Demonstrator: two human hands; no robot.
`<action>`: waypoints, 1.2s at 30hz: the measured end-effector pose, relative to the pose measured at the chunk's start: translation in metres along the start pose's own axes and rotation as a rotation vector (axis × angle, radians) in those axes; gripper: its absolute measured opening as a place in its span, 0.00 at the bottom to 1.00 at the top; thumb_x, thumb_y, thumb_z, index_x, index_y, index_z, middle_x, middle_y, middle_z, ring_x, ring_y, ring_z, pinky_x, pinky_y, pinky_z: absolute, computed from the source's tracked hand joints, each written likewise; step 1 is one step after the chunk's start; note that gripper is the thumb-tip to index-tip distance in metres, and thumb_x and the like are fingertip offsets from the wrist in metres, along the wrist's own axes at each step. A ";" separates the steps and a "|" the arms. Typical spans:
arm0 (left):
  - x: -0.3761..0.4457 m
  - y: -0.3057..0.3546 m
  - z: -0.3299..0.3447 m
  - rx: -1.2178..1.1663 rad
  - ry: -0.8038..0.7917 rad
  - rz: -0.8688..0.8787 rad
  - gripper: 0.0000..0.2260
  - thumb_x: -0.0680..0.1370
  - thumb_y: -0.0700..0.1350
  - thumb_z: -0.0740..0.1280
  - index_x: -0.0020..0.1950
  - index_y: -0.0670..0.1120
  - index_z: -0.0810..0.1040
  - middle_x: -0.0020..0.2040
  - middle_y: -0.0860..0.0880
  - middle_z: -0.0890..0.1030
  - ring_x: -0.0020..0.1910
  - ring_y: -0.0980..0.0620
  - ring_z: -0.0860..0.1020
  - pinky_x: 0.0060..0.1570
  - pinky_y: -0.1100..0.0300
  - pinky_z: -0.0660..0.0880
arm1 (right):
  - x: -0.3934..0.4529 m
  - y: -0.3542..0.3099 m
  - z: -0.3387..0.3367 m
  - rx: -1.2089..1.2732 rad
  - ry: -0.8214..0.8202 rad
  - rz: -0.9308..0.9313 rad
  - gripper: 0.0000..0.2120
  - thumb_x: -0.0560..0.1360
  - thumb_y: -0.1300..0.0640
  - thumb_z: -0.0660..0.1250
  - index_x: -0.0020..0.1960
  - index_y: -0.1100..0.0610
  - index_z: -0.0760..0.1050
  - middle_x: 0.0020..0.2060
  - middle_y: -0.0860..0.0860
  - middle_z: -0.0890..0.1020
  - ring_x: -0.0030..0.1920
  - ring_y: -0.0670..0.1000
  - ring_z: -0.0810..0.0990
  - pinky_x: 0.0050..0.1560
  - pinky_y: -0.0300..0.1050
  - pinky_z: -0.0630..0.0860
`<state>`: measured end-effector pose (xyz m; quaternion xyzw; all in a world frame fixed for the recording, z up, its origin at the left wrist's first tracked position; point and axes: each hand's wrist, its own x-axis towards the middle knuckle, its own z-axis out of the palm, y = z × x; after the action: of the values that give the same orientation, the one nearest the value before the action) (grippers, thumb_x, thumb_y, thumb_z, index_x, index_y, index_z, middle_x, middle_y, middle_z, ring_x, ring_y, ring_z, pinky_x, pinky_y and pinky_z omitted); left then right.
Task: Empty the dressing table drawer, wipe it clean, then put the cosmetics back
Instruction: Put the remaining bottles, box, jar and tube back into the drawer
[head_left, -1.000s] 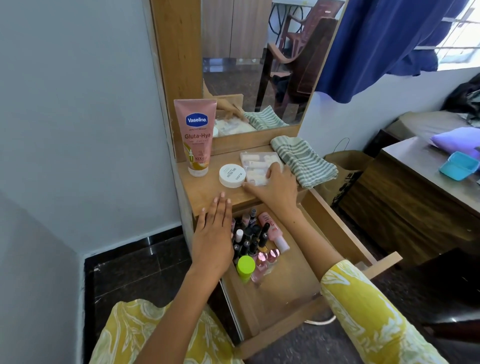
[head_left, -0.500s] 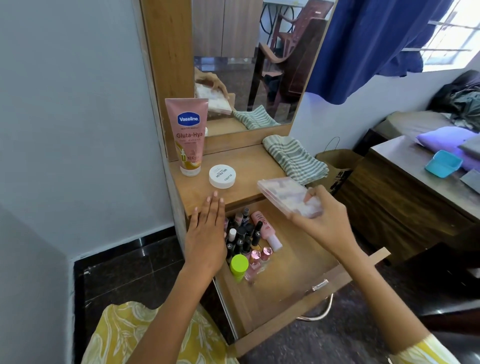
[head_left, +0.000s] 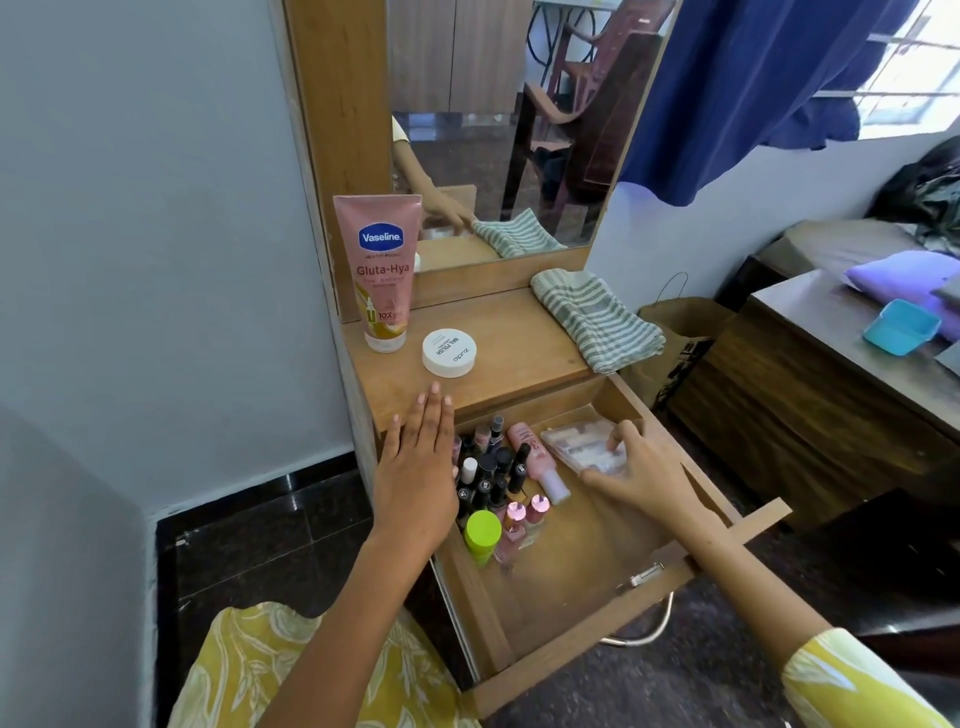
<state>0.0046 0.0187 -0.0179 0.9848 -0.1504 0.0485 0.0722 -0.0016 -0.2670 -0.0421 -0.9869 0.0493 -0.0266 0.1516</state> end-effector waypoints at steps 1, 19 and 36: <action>0.000 -0.001 0.000 -0.002 0.004 0.001 0.34 0.81 0.46 0.54 0.70 0.43 0.28 0.75 0.45 0.31 0.75 0.48 0.35 0.71 0.52 0.35 | 0.004 0.001 0.003 -0.022 -0.023 0.011 0.26 0.61 0.29 0.64 0.47 0.48 0.65 0.48 0.50 0.69 0.44 0.48 0.68 0.37 0.39 0.63; 0.000 -0.001 -0.001 0.018 0.000 0.001 0.34 0.82 0.47 0.53 0.70 0.43 0.27 0.74 0.45 0.30 0.75 0.48 0.35 0.70 0.52 0.34 | 0.011 -0.013 0.017 -0.160 -0.247 -0.078 0.26 0.74 0.51 0.67 0.71 0.47 0.66 0.74 0.54 0.62 0.70 0.56 0.67 0.66 0.50 0.70; -0.001 0.000 -0.001 0.004 0.003 -0.002 0.34 0.82 0.47 0.54 0.70 0.43 0.27 0.75 0.45 0.31 0.75 0.48 0.34 0.70 0.52 0.34 | 0.010 -0.044 0.014 -0.121 -0.233 -0.336 0.17 0.77 0.53 0.63 0.65 0.49 0.74 0.66 0.51 0.72 0.63 0.51 0.72 0.57 0.45 0.73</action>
<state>0.0039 0.0193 -0.0175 0.9850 -0.1493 0.0503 0.0706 0.0130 -0.2218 -0.0415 -0.9849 -0.1322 0.0659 0.0901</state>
